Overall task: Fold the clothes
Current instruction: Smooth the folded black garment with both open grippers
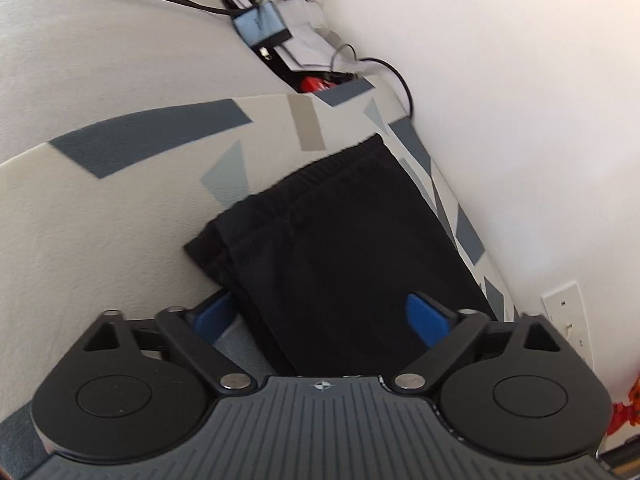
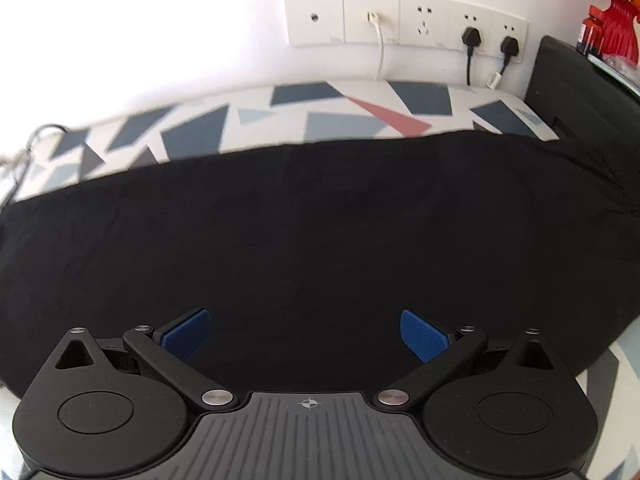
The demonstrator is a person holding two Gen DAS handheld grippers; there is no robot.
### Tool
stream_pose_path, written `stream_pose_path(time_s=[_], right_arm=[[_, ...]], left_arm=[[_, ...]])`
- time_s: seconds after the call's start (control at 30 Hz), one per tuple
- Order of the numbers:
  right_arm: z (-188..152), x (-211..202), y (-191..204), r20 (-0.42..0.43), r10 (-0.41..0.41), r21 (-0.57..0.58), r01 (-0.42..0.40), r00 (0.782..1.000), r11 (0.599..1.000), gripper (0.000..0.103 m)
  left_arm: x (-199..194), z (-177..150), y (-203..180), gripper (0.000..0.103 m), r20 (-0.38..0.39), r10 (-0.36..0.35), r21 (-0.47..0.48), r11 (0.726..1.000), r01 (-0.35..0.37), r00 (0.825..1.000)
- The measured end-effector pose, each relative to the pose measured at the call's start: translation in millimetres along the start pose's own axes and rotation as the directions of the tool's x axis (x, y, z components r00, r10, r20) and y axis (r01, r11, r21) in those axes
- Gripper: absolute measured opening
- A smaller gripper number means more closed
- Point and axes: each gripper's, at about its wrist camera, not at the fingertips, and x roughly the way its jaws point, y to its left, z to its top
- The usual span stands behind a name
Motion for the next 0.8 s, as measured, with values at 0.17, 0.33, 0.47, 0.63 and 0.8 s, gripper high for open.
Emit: stream_pose_path(time_s=[0.17,0.33,0.47,0.63,0.8], right_arm=[[-5,18,9,-0.061,-0.049,0.014,0.049,0.997,0.999,0.102],[-13,27,19,-0.049,-0.080,0.011,0.081,0.996,0.997,0.102],[-16,27,22,-0.028,-0.088,0.028,0.089,0.996,0.996,0.102],[-18,26,20,-0.012,-0.090,0.035,0.091,0.996,0.995,0.102],[-24,25,22,0.022,-0.102,0.041,0.101,0.995,0.994,0.102]], left_arm=[[12,-2,-20,0.103,-0.045,0.092,0.163,0.983,-0.084,0.995],[17,-12,-35,0.103,-0.051,0.163,0.307,0.941,-0.140,0.985],[20,-16,-40,0.103,-0.048,0.196,0.349,0.922,-0.167,0.980],[24,-20,-46,0.103,-0.044,0.234,0.400,0.895,-0.197,0.971],[31,-29,-58,0.103,-0.038,0.303,0.507,0.827,-0.243,0.952]])
